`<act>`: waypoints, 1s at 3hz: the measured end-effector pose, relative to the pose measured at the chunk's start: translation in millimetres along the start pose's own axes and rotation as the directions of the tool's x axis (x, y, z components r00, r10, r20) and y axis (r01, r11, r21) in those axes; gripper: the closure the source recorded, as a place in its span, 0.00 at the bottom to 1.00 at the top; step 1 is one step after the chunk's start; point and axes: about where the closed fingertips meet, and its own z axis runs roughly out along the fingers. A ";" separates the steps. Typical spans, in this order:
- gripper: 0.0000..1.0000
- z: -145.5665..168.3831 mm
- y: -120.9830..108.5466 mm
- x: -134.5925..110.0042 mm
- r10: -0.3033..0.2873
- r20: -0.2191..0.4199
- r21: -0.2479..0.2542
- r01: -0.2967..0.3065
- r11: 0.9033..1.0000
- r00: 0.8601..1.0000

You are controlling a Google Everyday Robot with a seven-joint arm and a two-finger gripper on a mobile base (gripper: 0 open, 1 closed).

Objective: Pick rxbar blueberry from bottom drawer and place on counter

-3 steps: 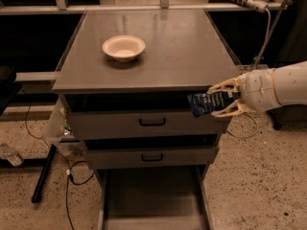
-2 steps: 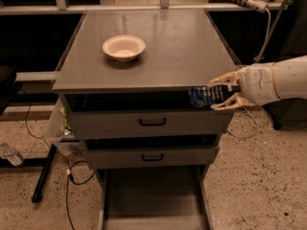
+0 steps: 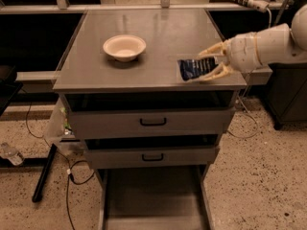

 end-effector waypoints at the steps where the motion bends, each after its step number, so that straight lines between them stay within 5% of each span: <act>1: 1.00 11.8 -42.3 -3.8 0.037 0.063 0.030 -0.039 0.999 0.997; 2: 1.00 10.6 -69.6 -11.4 0.100 0.066 0.092 -0.106 0.990 0.993; 3: 1.00 31.1 -76.1 -5.1 0.197 0.065 0.131 -0.204 0.970 0.978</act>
Offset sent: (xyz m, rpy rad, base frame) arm 0.0726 0.0377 0.0535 0.2390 0.0221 -0.2090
